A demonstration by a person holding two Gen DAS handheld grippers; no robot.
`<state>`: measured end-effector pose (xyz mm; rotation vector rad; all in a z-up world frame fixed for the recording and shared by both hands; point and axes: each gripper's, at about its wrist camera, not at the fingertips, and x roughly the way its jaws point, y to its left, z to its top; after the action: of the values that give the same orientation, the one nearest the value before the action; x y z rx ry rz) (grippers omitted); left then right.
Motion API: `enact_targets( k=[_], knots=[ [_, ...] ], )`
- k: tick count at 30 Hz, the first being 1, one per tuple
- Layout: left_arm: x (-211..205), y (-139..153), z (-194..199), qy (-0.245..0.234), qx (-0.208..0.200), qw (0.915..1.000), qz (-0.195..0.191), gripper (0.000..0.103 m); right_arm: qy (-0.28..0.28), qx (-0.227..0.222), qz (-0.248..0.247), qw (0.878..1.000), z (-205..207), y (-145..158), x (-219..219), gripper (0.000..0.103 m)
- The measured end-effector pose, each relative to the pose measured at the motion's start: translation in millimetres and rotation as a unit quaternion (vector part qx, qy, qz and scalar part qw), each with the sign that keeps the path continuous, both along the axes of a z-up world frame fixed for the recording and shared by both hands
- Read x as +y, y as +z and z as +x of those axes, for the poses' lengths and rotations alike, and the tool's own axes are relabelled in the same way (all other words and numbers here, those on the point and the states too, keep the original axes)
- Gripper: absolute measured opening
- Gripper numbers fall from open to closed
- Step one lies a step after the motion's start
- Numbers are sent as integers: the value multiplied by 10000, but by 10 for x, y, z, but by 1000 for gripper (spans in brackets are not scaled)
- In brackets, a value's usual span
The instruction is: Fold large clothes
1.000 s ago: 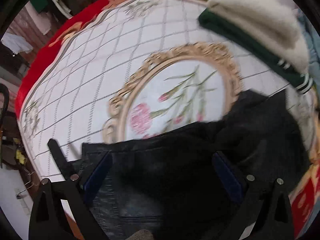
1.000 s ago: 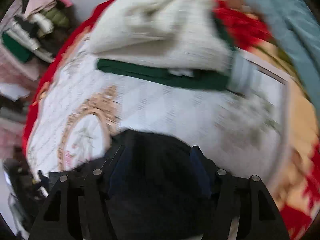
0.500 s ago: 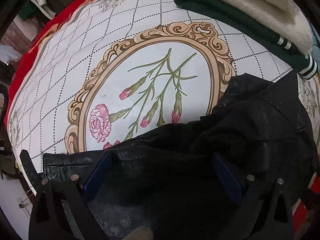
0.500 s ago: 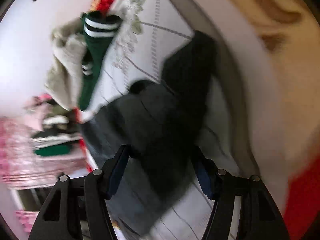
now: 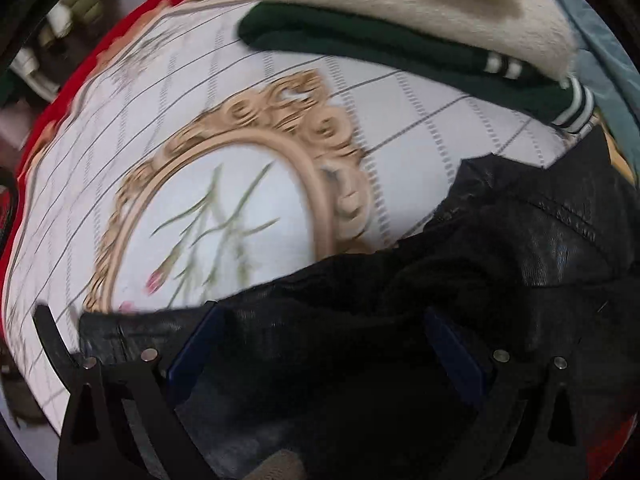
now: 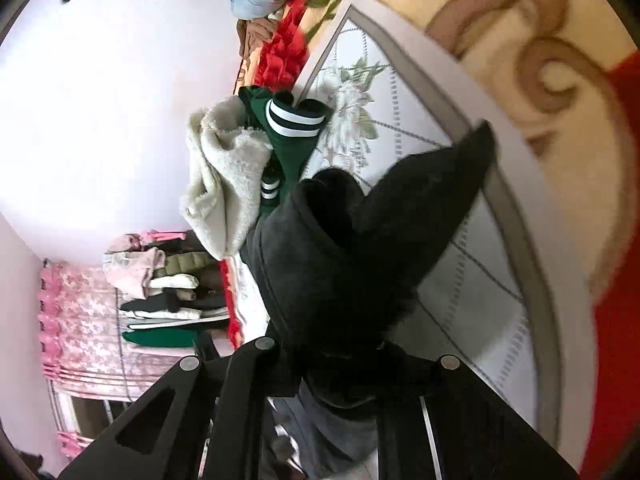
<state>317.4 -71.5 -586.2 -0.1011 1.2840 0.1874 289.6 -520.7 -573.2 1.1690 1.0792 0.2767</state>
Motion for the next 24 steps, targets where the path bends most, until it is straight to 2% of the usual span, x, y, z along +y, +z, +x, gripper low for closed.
enact_targets(
  k=[2, 4, 6, 8, 10, 14, 16, 19, 20, 21, 22, 24],
  knots=[
    [12, 56, 17, 57, 15, 9999, -96, 103, -11, 246, -65, 9997, -32, -175, -38, 24],
    [33, 151, -38, 186, -42, 9995, -253, 102, -86, 561, 262, 9980, -46, -529, -99, 47],
    [37, 284, -170, 330, -106, 9986, -404, 101, -240, 629, 579, 9961, -73, -746, -137, 54],
    [-2, 311, -283, 360, -93, 9979, -527, 101, -312, 501, 913, 9941, -74, -873, -124, 55],
    [-66, 315, -353, 378, -52, 9974, -615, 101, -331, 391, 927, 9944, -90, -891, -95, 57],
    [-252, -13, -353, 262, 408, 9979, -441, 103, -327, 339, 991, 9940, -103, -893, -69, 60],
    [-248, -133, -306, 319, 420, 9975, -466, 103, -306, 386, 1034, 9934, -58, -921, -54, 66],
    [-314, -132, -269, 164, 374, 9987, -308, 103, -125, 403, 928, 9948, 33, -882, 6, 69],
    [-316, -136, -260, 157, 360, 9987, -309, 103, -53, 428, 767, 9961, 84, -863, 35, 67],
    [-307, -136, -252, 179, 334, 9987, -343, 103, -40, 418, 477, 9980, 143, -806, 80, 52],
    [-291, -143, -222, 212, 336, 9985, -381, 103, -41, 445, 227, 9987, 171, -763, 102, 30],
    [-302, -150, -136, 185, 355, 9984, -403, 103, -167, 310, 244, 9991, 200, -653, 112, 19]
  ],
)
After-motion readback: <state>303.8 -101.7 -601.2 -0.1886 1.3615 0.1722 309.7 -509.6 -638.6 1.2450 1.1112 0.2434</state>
